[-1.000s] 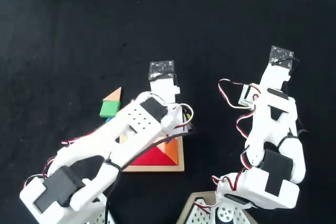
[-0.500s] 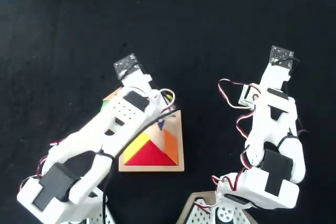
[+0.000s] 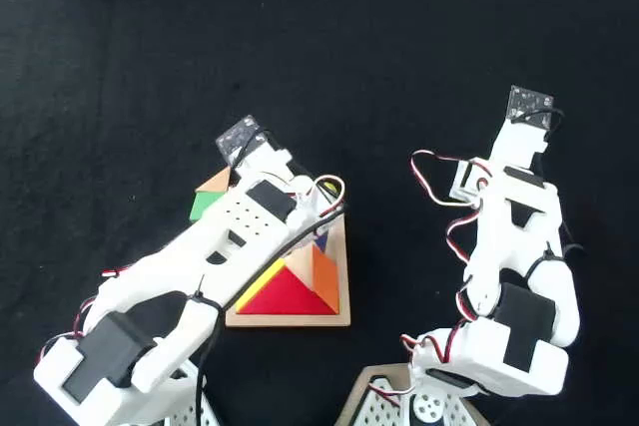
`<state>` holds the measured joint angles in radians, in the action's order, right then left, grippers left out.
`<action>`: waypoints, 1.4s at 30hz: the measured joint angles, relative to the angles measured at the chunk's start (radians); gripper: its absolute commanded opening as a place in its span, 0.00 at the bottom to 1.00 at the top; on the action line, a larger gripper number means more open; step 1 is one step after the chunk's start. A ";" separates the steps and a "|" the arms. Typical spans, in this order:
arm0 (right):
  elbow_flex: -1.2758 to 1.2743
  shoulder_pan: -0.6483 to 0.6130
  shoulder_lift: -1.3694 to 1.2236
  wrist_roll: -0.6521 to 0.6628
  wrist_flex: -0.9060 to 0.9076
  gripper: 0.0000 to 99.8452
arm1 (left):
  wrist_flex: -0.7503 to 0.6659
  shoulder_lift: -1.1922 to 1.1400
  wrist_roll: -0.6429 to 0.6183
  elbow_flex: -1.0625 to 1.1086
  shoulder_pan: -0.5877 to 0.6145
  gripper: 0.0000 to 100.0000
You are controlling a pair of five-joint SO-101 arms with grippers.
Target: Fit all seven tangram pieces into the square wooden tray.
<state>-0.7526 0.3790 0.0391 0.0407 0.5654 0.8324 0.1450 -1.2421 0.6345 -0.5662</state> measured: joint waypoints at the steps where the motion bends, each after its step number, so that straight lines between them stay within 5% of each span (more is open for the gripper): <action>1: 0.000 0.000 0.000 0.000 0.000 0.01 | -0.015 0.000 -0.020 0.005 0.000 0.13; 10: 0.000 0.000 0.000 0.000 0.000 0.01 | -0.256 0.000 -0.157 0.172 0.000 0.14; 25: 0.000 -0.003 0.000 0.000 0.000 0.01 | -0.279 0.003 -0.077 0.216 -0.074 0.14; 33: 0.000 -0.003 0.000 0.000 -0.002 0.01 | -0.279 0.003 -0.077 0.218 -0.074 0.39; 42: 0.000 -0.038 0.000 0.061 -0.002 0.01 | -0.279 0.003 -0.080 0.218 -0.074 0.40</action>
<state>-0.7526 0.3406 0.0391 0.1020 0.5639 0.5531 0.1481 -1.3218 0.8523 -0.6398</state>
